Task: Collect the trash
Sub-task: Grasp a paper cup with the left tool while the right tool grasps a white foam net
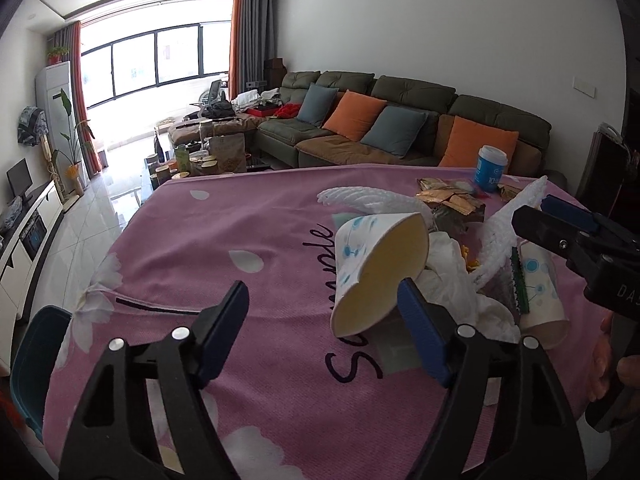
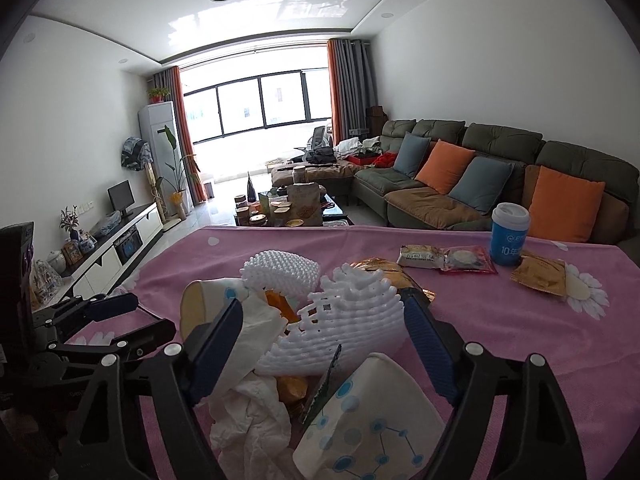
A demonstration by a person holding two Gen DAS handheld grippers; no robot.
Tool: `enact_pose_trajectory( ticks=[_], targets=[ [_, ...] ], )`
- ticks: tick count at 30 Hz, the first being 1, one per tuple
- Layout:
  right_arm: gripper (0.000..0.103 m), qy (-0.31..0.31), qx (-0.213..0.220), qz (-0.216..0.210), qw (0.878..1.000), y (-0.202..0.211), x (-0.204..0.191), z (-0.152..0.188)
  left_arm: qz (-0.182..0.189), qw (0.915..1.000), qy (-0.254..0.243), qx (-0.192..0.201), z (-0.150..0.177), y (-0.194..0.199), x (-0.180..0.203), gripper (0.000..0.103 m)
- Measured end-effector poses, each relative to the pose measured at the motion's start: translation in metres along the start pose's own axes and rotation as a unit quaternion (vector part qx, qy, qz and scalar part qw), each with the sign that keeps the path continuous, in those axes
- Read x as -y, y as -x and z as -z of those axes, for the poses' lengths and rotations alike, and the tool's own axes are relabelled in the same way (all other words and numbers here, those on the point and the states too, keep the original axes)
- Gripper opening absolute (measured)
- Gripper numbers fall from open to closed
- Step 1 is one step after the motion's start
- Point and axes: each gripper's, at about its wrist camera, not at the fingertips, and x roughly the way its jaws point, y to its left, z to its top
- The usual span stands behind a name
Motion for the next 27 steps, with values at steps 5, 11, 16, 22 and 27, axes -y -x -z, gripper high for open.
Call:
enact_pose_trajectory(
  ticks=[5, 11, 16, 22, 27],
  targets=[
    [0.044, -0.028, -0.025, -0.018, 0.999, -0.01, 0.012, -0.002, 0.021, 0.9995, 0.0, -0.024, -0.001, -0.019, -0.001, 0.031],
    [0.013, -0.034, -0.02, -0.036, 0.999, -0.008, 0.016, -0.007, 0.043, 0.9984, 0.019, -0.032, 0.002, -0.023, -0.011, 0.004],
    [0.009, -0.035, -0.007, -0.047, 0.998, 0.002, 0.015, -0.017, 0.049, 0.9982, 0.028, -0.02, 0.003, -0.013, -0.02, 0.003],
    [0.006, -0.024, 0.019, -0.065, 0.997, 0.022, 0.005, -0.028, 0.056, 0.9978, 0.034, -0.002, 0.006, 0.013, -0.03, 0.003],
    [0.006, -0.008, 0.04, -0.097, 0.995, 0.039, -0.013, -0.039, 0.047, 0.997, 0.06, 0.012, 0.01, 0.037, -0.054, 0.003]
  ],
)
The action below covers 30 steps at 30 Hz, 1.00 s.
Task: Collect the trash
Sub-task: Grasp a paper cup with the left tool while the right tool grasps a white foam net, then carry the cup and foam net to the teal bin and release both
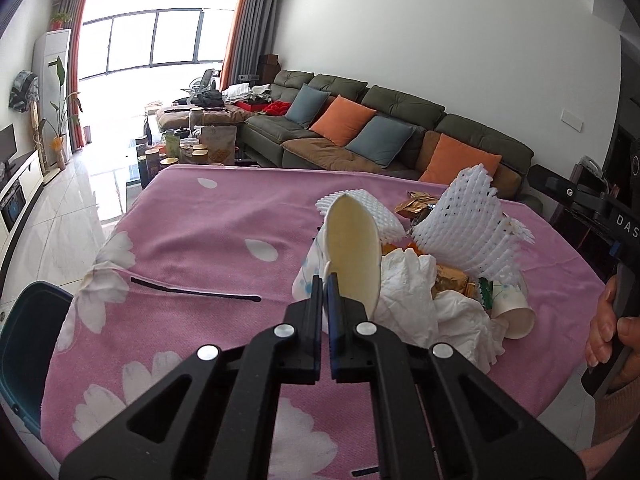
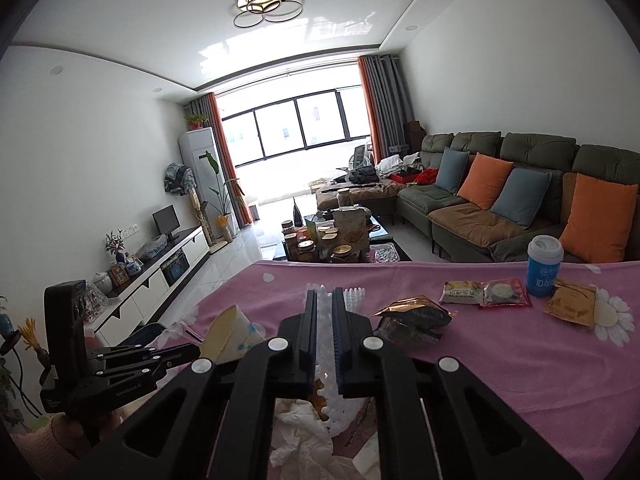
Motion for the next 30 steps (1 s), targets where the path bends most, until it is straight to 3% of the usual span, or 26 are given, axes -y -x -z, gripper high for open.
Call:
enact_pose_trajectory(
  ticks=[3, 4, 5, 7, 14, 16, 17, 18, 19, 20, 25, 27, 28, 30],
  targets=[
    [0.007, 0.018, -0.001, 0.005, 1.0, -0.003, -0.011, -0.002, -0.009, 0.9998, 0.014, 0.008, 0.002, 0.015, -0.013, 0.002],
    [0.017, 0.016, -0.009, 0.005, 1.0, -0.007, -0.011, -0.002, -0.012, 0.9997, 0.017, 0.009, 0.003, 0.02, -0.016, 0.002],
    [0.042, 0.011, -0.022, 0.006, 1.0, -0.012, -0.011, 0.0, -0.014, 0.9997, 0.019, 0.01, 0.004, 0.022, -0.02, 0.002],
    [0.056, 0.013, -0.036, 0.015, 0.999, -0.021, -0.012, 0.008, -0.019, 0.9995, 0.024, 0.011, 0.007, 0.029, -0.027, 0.002],
    [0.058, 0.084, -0.129, 0.052, 0.987, -0.062, -0.034, 0.049, -0.032, 0.9988, 0.035, 0.01, 0.017, 0.036, -0.037, 0.001],
    [0.053, 0.096, -0.147, 0.063, 0.982, -0.071, -0.035, 0.058, -0.034, 0.9987, 0.037, 0.01, 0.017, 0.038, -0.04, 0.001],
    [0.04, 0.097, -0.151, 0.069, 0.981, -0.074, -0.034, 0.062, -0.034, 0.9986, 0.039, 0.01, 0.018, 0.039, -0.041, 0.001],
    [0.037, 0.096, -0.153, 0.072, 0.981, -0.075, -0.032, 0.062, -0.035, 0.9986, 0.04, 0.01, 0.018, 0.038, -0.042, 0.001],
    [0.026, 0.091, -0.151, 0.072, 0.982, -0.074, -0.029, 0.061, -0.036, 0.9985, 0.04, 0.01, 0.018, 0.039, -0.042, 0.001],
    [0.006, 0.085, -0.149, 0.067, 0.983, -0.073, -0.027, 0.059, -0.036, 0.9985, 0.04, 0.009, 0.019, 0.039, -0.043, 0.001],
    [0.005, 0.081, -0.131, 0.063, 0.986, -0.062, -0.024, 0.047, -0.02, 0.999, 0.04, 0.004, 0.019, 0.041, -0.045, 0.002],
    [0.005, 0.078, -0.123, 0.059, 0.988, -0.058, -0.025, 0.044, -0.009, 0.9991, 0.042, 0.006, 0.018, 0.042, -0.044, 0.025],
    [0.005, 0.079, -0.121, 0.059, 0.988, -0.056, -0.026, 0.042, 0.0, 0.9991, 0.041, 0.009, 0.018, 0.043, -0.042, 0.042],
    [0.005, 0.079, -0.116, 0.058, 0.988, -0.054, -0.027, 0.04, 0.01, 0.9993, 0.029, 0.02, 0.017, 0.045, -0.036, 0.045]
  ],
)
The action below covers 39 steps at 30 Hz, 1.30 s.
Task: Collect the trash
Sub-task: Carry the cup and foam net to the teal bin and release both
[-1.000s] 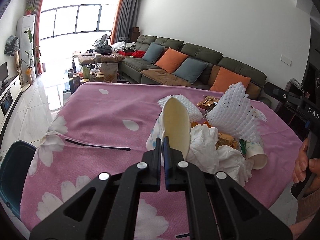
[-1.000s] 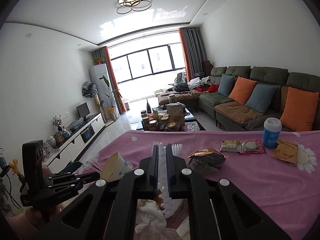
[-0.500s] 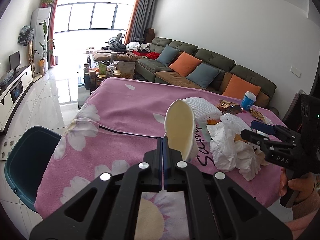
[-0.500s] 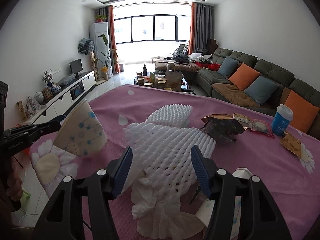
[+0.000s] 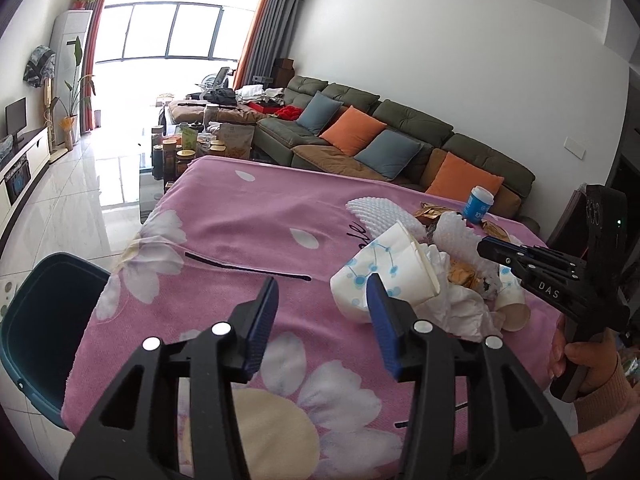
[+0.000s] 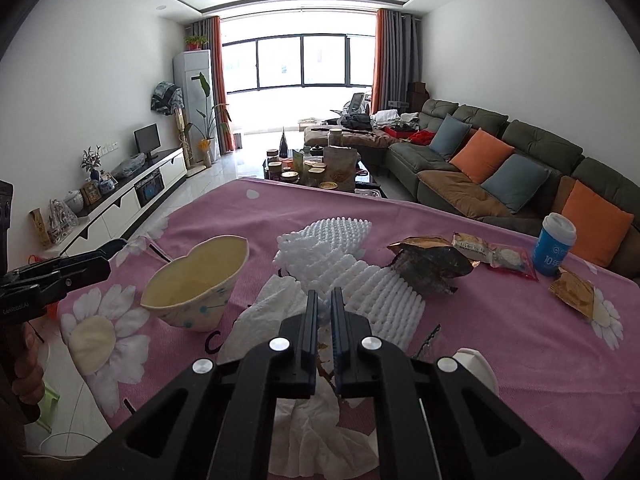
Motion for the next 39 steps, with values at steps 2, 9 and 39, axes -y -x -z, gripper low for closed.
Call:
enact_pose_trajectory(
  ticks=[2, 9, 39],
  targets=[
    [0.005, -0.008, 0.005, -0.009, 1.0, 0.003, 0.0, -0.001, 0.013, 0.9998, -0.017, 0.002, -0.001, 0.0, 0.01, 0.048],
    [0.005, -0.013, 0.027, -0.029, 0.999, 0.014, -0.002, -0.011, 0.017, 0.9964, -0.083, 0.003, 0.002, -0.015, 0.045, 0.061],
    [0.005, 0.033, 0.005, -0.41, 0.911, -0.066, -0.182, -0.109, -0.218, 0.9711, 0.076, 0.06, -0.003, 0.094, -0.132, 0.02]
  ],
)
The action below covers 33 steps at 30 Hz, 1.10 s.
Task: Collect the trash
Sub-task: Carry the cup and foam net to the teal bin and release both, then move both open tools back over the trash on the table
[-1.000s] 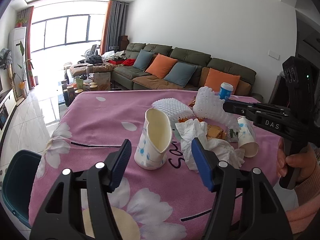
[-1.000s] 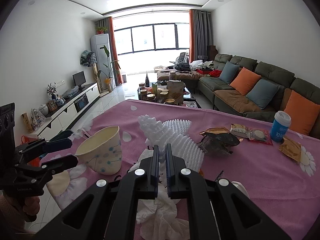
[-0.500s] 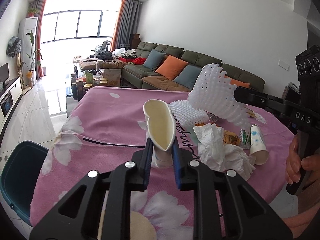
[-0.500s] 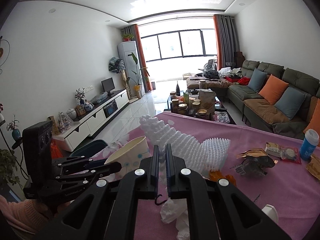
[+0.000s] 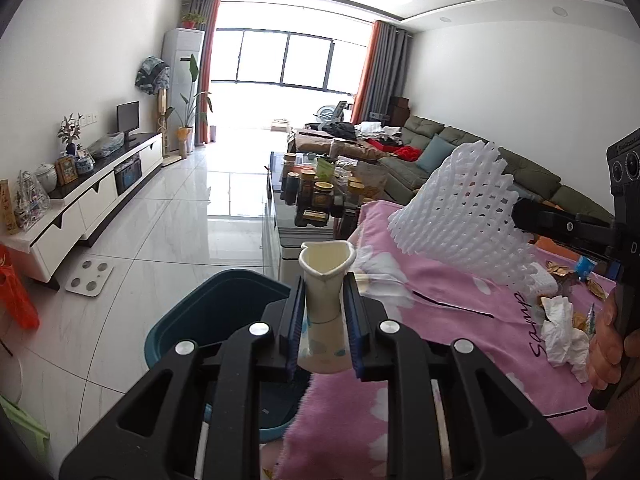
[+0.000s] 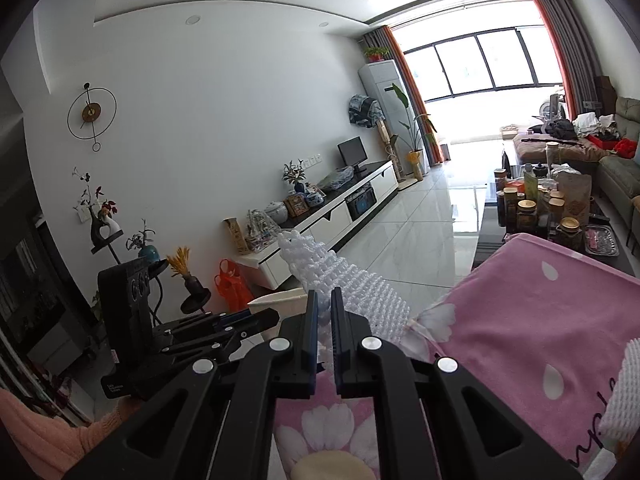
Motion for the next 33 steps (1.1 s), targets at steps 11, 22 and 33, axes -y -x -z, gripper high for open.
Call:
enact_pose_trajectory(
  ticks=[11, 22, 33],
  targets=[
    [0.005, -0.068, -0.083, -0.06, 0.992, -0.113, 0.006, 0.007, -0.06, 0.9964, 0.031, -0.052, 0.014, -0.039, -0.062, 0.02],
    [0.022, -0.108, -0.153, -0.011, 0.982, -0.18, 0.014, 0.027, -0.079, 0.992, 0.054, -0.082, 0.026, -0.085, -0.069, 0.039],
    [0.033, -0.074, -0.101, 0.009, 0.992, -0.111, 0.017, 0.022, -0.069, 0.9963, 0.038, -0.034, 0.022, -0.061, -0.033, 0.062]
  ],
)
